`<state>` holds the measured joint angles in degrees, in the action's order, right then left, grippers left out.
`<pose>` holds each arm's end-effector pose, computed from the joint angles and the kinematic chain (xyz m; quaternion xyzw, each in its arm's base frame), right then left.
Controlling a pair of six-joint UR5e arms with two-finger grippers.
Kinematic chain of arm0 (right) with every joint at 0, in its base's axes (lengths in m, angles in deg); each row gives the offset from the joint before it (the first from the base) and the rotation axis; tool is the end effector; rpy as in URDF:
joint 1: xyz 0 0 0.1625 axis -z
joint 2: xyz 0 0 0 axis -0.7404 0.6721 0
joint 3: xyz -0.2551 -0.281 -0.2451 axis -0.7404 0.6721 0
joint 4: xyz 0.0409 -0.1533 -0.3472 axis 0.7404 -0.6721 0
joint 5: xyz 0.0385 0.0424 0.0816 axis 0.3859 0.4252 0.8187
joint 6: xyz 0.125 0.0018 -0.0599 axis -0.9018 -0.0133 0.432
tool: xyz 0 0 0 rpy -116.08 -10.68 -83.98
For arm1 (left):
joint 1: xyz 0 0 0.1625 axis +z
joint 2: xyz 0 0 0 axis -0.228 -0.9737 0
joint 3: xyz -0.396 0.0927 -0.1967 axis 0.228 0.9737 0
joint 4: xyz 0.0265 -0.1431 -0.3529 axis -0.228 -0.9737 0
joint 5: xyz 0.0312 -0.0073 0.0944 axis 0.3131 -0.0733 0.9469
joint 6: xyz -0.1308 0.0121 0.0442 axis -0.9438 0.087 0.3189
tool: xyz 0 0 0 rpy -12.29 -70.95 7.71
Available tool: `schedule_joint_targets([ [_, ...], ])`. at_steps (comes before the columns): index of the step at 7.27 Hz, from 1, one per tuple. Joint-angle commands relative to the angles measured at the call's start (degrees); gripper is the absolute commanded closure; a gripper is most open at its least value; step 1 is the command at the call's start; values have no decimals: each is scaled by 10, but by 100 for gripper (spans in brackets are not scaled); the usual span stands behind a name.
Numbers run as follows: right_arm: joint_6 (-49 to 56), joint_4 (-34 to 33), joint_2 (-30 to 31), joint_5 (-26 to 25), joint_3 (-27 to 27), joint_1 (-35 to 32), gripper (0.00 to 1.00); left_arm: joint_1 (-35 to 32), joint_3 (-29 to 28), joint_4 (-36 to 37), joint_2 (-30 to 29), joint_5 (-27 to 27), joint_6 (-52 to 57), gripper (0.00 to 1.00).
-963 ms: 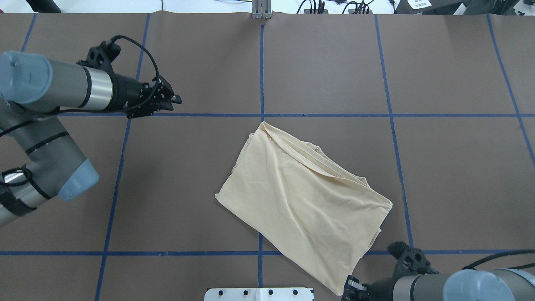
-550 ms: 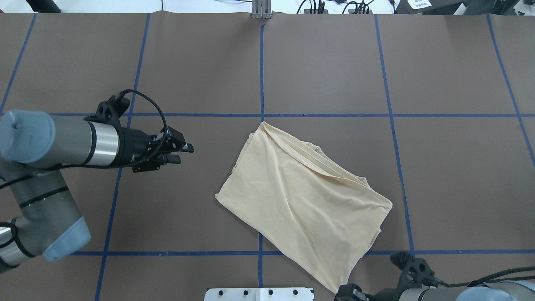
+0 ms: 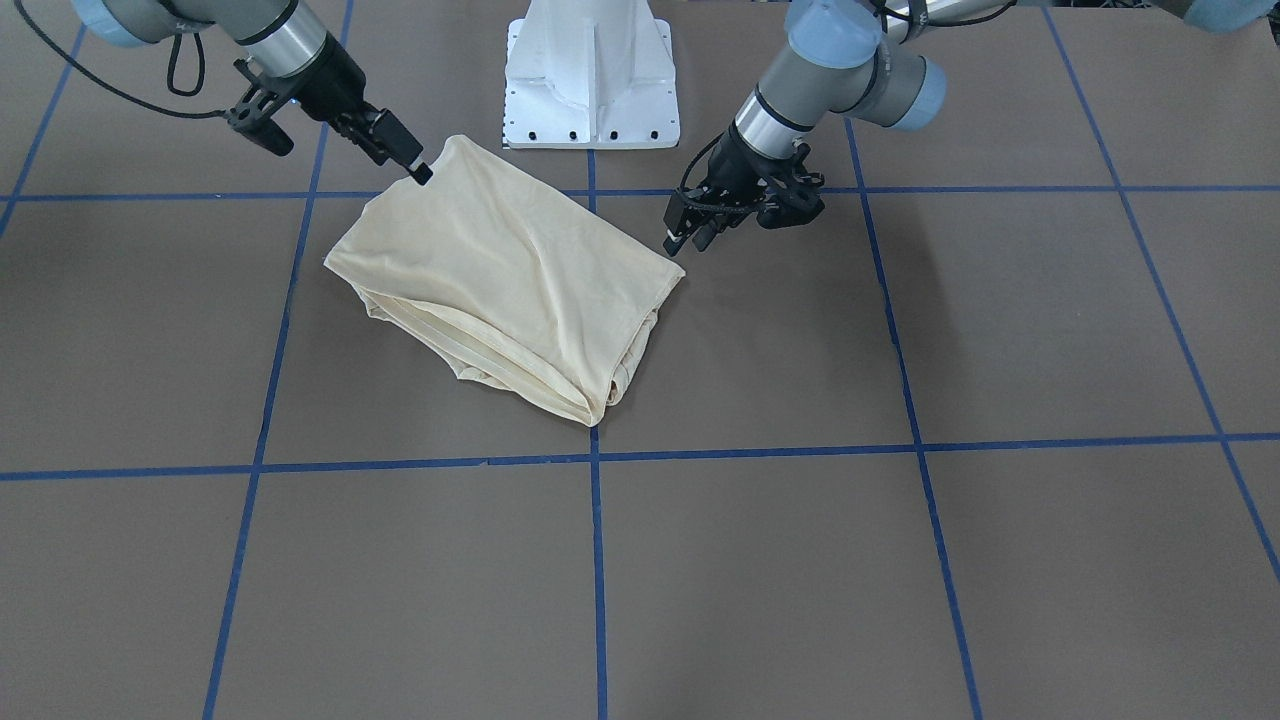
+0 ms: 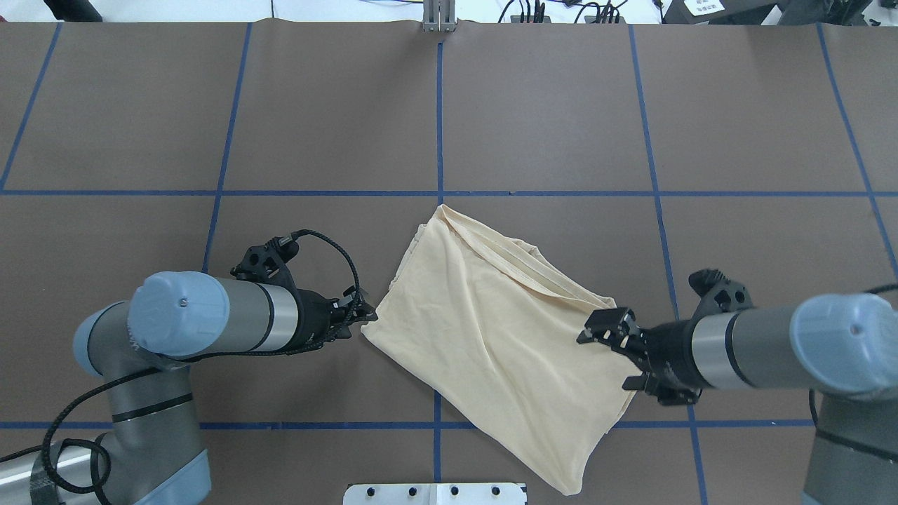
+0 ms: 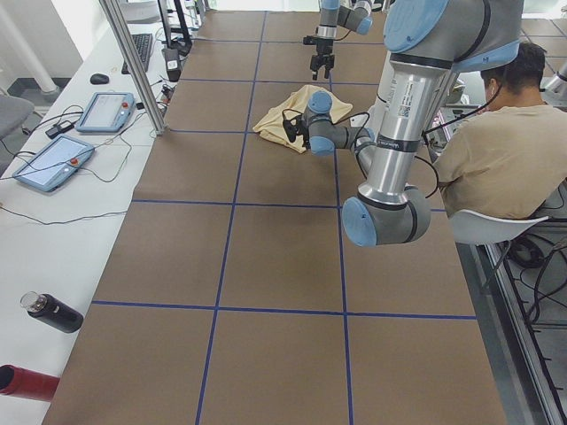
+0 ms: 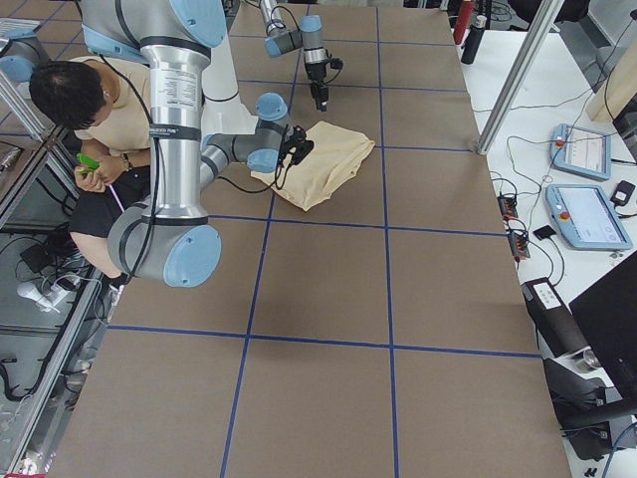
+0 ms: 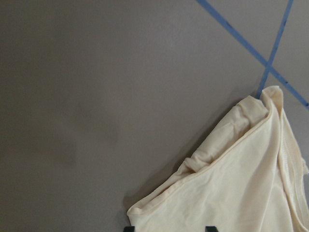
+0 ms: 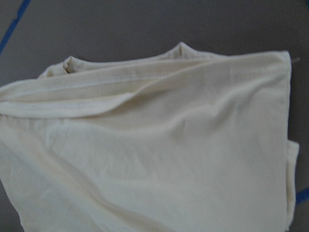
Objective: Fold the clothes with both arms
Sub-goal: 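Move the left gripper to the nearest shirt edge while the right gripper holds, then hold the shirt with both grippers and turn it square, farther from the robot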
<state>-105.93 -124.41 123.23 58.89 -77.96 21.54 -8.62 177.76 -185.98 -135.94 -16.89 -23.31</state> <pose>-0.3776 -0.2878 0.3958 -0.1417 -0.5297 0.3114 0.7761 0.5297 -0.3310 0.3426 -0.0421 0.5630 -0.2273 0.7935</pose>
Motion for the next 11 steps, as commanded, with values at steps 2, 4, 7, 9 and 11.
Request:
schedule_joint_targets([
  [2, 80, 0, -23, 34, 74, -81, 0, 8, -53, 16, -26, 24, 4, 44],
  [4, 80, 0, -27, 32, 75, -81, 0, 7, -56, 17, -33, 25, 4, 45],
  [7, 80, 0, -33, 31, 81, -78, 0, 8, -55, 18, -33, 25, 4, 52],
  [9, 80, 0, -35, 30, 82, -78, 0, 8, -48, 31, -26, 25, 4, 52],
  [11, 80, 0, -35, 30, 82, -80, 0, 8, -46, 44, -30, 25, 3, 52],
])
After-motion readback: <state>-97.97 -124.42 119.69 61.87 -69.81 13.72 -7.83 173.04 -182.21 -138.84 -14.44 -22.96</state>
